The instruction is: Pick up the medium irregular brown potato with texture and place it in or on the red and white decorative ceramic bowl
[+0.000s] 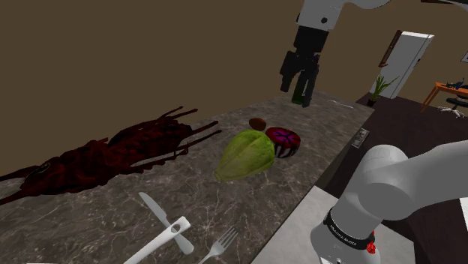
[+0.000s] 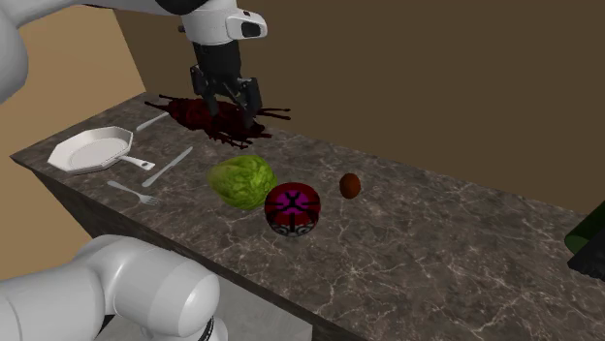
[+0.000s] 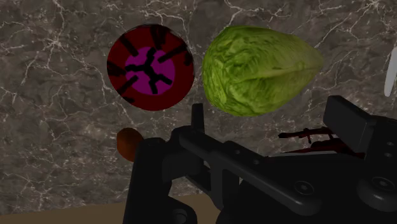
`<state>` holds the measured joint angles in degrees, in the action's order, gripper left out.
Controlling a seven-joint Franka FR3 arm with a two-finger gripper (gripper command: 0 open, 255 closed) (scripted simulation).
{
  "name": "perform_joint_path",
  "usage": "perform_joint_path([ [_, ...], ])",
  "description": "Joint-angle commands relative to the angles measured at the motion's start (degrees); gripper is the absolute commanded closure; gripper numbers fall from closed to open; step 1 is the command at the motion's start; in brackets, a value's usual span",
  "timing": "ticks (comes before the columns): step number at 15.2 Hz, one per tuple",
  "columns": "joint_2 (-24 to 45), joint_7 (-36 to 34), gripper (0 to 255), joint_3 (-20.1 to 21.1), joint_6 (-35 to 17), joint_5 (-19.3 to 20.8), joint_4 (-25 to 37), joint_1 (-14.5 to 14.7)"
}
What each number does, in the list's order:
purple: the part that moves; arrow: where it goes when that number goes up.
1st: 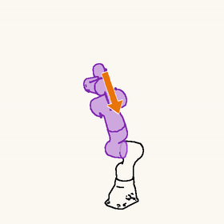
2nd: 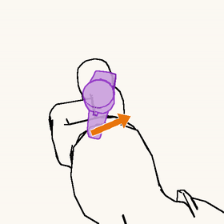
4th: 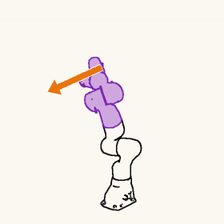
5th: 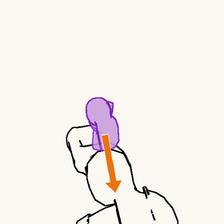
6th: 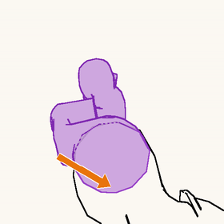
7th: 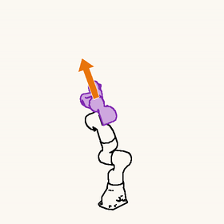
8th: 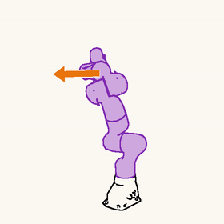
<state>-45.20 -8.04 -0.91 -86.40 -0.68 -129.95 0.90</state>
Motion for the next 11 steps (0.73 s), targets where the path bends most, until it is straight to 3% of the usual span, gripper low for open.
perform_joint_path([
  [1,0.0,0.0,0,0.0,0.0,0.0,0.0,0.0],
  [11,5.98,16.37,0,-9.89,-17.28,7.34,-9.15,-0.19],
])
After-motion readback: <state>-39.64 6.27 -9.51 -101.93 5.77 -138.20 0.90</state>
